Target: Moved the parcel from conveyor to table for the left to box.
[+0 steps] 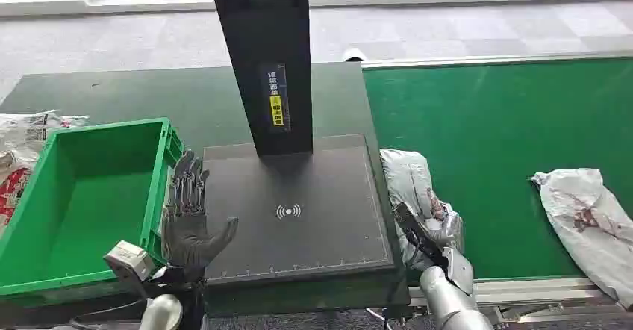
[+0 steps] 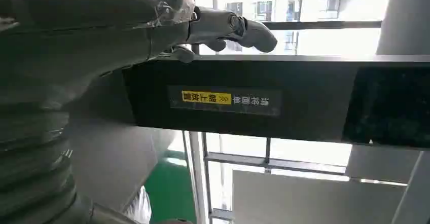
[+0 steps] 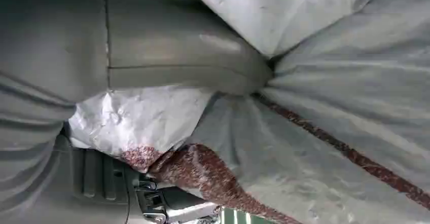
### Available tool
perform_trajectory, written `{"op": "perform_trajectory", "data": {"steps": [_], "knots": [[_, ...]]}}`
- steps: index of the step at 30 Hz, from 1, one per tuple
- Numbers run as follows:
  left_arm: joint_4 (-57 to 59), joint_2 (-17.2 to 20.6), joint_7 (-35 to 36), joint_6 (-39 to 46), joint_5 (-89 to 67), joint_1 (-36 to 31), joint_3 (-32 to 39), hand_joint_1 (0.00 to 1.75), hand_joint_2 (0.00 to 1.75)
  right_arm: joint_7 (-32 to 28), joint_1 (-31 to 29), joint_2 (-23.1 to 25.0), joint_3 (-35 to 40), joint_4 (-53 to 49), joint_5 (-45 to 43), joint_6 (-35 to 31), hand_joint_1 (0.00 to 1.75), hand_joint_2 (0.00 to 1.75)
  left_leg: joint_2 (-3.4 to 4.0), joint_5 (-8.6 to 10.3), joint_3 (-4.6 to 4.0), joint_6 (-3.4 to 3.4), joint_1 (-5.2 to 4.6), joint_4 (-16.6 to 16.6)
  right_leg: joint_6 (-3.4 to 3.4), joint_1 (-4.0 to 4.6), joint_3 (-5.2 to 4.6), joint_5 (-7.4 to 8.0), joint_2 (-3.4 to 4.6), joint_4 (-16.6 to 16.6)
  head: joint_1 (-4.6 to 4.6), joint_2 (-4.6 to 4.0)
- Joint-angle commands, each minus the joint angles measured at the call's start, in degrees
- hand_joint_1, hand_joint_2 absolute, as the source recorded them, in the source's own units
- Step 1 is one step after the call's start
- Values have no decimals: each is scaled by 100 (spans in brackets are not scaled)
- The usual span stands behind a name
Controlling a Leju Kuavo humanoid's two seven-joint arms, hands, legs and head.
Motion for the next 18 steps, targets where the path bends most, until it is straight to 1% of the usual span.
{"op": "perform_trajectory", "data": {"steps": [1,4,7,8,9,11,12,13,14,15,16,17,18], "knots": [[39,155,22,41,12,39,-4,0,175,-179,-49,-93,-28,348,-251,-100,175,175,-2,1,7,0,2,-6,-4,3,9,1,-5,-7,0,0],[20,153,22,51,12,61,0,0,175,-417,-52,-64,-29,289,-483,-148,175,175,-2,5,12,0,3,-15,-7,4,14,5,-7,-15,0,0],[-15,152,22,94,19,75,6,0,175,-872,-17,40,-28,57,-762,-457,175,175,-3,3,10,0,1,-13,-6,3,12,3,-8,-12,0,0],[-24,160,22,115,18,85,9,0,175,-1223,-2,107,-44,-109,-976,-580,175,175,-5,0,9,0,1,-6,-4,2,11,0,-8,-6,0,0],[-30,164,22,122,22,92,11,0,175,-1431,9,156,-65,-220,-1129,-636,175,175,1,3,10,-1,2,-13,-8,3,11,3,-4,-12,0,0],[-8,188,22,158,34,88,9,0,175,-2440,94,462,-57,-967,-1971,-749,175,175,1,0,8,-1,0,-9,-6,1,9,1,-3,-6,0,0],[-8,188,22,158,34,88,9,0,175,-2440,94,462,-57,-967,-1971,-749,175,175,1,1,1,-1,-2,-7,-5,-1,0,1,-2,-2,0,0],[1,195,22,163,42,79,4,0,175,-2284,154,568,115,-1248,-1984,-702,175,175,10,0,0,-2,-1,-8,-8,0,-3,3,6,-3,0,0],[1,195,22,163,42,79,4,0,175,-2284,154,568,115,-1248,-1984,-702,175,175,3,0,-11,-1,-3,-4,-6,-3,-10,1,1,2,0,0],[13,192,22,164,38,69,3,0,175,-2384,240,634,213,-1500,-2151,-579,175,175,11,-1,-8,-2,-1,-7,-9,0,-11,3,7,-1,0,0],[51,189,22,113,19,28,-8,0,175,-3132,446,793,501,-2138,-2641,-528,175,175,1,0,-20,-1,-1,-4,-5,-1,-18,2,-1,0,0,0],[126,171,22,109,7,-55,-11,0,175,-3182,560,956,772,-2563,-2741,-551,175,175,8,-1,-15,-1,-2,-10,-9,-1,-18,1,4,-2,0,0],[165,162,22,75,-8,-113,-19,0,175,-3185,826,1035,1402,-3339,-3046,-487,175,175,2,0,-33,-2,-3,-3,-7,-3,-35,0,-1,6,0,0]]}}
